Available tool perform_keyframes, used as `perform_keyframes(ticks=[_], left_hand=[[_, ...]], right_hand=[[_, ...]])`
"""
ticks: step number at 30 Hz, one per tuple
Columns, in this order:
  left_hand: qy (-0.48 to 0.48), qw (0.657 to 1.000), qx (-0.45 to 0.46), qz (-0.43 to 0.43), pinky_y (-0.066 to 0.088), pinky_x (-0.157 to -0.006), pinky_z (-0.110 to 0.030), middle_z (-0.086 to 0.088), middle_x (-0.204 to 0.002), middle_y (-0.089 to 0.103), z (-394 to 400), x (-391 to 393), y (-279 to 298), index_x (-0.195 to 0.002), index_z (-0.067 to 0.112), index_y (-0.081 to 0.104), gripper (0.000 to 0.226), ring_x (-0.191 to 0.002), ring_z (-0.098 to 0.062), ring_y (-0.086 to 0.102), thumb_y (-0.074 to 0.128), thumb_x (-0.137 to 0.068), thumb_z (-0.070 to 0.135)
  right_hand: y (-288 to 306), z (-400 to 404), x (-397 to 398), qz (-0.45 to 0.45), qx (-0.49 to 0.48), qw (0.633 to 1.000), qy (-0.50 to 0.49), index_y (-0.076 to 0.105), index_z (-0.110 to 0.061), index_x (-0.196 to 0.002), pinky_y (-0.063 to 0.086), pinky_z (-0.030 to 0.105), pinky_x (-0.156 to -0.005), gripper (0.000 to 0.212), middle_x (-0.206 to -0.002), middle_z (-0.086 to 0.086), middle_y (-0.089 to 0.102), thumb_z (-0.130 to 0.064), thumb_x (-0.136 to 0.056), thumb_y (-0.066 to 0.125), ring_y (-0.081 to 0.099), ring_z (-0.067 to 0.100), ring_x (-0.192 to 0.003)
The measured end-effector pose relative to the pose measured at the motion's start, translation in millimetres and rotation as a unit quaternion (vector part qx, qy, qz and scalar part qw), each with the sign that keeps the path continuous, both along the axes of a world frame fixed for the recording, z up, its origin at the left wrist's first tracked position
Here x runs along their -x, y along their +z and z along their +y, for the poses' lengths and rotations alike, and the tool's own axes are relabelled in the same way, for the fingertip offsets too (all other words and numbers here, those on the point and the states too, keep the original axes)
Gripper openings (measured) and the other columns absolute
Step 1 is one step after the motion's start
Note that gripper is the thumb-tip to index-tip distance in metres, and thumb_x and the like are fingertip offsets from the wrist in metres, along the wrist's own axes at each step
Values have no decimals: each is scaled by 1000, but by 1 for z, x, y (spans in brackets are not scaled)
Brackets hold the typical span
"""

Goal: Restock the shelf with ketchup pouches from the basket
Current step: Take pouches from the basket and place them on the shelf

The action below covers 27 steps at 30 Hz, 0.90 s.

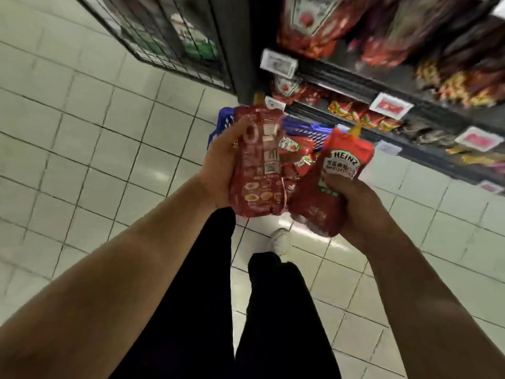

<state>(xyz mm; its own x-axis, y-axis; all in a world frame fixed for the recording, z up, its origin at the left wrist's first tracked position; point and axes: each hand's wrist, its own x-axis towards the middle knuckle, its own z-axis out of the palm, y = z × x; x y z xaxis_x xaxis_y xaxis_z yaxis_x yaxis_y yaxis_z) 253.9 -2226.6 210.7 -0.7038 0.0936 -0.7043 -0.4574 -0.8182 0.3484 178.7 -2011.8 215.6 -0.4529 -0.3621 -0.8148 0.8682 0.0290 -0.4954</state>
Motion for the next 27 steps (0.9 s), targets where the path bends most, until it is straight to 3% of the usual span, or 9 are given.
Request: perform_keyframes(ticks=[3, 6, 11, 14, 18, 21, 23, 25, 27], left_hand=[[13, 998, 65, 6, 41, -108, -61, -29, -141, 51, 7, 15, 93, -143, 2, 48, 73, -126, -47, 53, 59, -85, 44], [-16, 998, 56, 36, 47, -95, -45, -18, -112, 59, 10, 29, 173, -115, 4, 60, 44, -101, -35, 60, 37, -97, 36], [-14, 988, 71, 137, 58, -82, -37, -6, -98, 71, 12, 62, 267, -109, 12, 70, 39, -87, -21, 70, 48, -92, 40], [-31, 979, 104, 171, 61, -71, -36, -10, -90, 74, 5, 89, 309, -104, 11, 73, 47, -79, -25, 73, 51, -92, 51], [-82, 970, 108, 203, 54, -91, -62, -19, -122, 69, -15, 110, 347, -123, 12, 58, 54, -110, -43, 67, 47, -96, 57], [-154, 954, 147, 212, 60, -69, -50, -17, -104, 71, -64, 111, 366, -116, 9, 61, 57, -88, -38, 72, 64, -88, 59], [-199, 927, 230, 218, 57, -65, -43, -18, -93, 70, -96, 121, 384, -106, 11, 61, 54, -75, -33, 71, 80, -77, 52], [-190, 898, 329, 222, 56, -58, -38, -17, -83, 67, -103, 148, 397, -99, 14, 56, 40, -64, -29, 67, 78, -81, 42], [-142, 894, 367, 215, 56, -58, -36, -15, -78, 66, -90, 183, 400, -86, 17, 59, 23, -60, -25, 65, 72, -89, 35]], right_hand=[[89, 15, 12, 91, -8, 995, 41, 73, -12, -108, 59, 38, -61, 20, -104, 15, 76, -17, -90, 69, 75, 29, -84], [165, 25, 24, 165, 2, 985, 49, 75, -15, -105, 59, 37, -66, 27, -101, 13, 77, -24, -80, 75, 75, 25, -82], [270, 28, 45, 253, 55, 964, 59, 75, -12, -105, 59, 36, -67, 32, -101, 17, 76, -26, -77, 82, 74, 26, -81], [318, 19, 55, 274, 74, 958, 30, 78, -17, -99, 59, 34, -65, 29, -98, 15, 76, -29, -73, 84, 75, 23, -77], [356, 4, 68, 260, 89, 961, -7, 75, -12, -105, 60, 38, -66, 34, -101, 18, 75, -28, -76, 79, 75, 26, -77], [372, 0, 77, 242, 68, 968, -12, 74, -10, -110, 59, 45, -74, 43, -106, 22, 74, -41, -79, 79, 75, 32, -82], [377, -4, 87, 215, 65, 974, -22, 77, -14, -107, 58, 48, -77, 46, -107, 21, 74, -50, -80, 75, 74, 33, -84], [377, -15, 102, 194, 51, 979, -36, 76, -13, -110, 58, 50, -80, 47, -108, 20, 74, -52, -84, 69, 74, 34, -87], [377, -28, 120, 191, 39, 979, -53, 78, -13, -104, 60, 47, -72, 41, -105, 19, 75, -49, -89, 64, 75, 33, -84]])
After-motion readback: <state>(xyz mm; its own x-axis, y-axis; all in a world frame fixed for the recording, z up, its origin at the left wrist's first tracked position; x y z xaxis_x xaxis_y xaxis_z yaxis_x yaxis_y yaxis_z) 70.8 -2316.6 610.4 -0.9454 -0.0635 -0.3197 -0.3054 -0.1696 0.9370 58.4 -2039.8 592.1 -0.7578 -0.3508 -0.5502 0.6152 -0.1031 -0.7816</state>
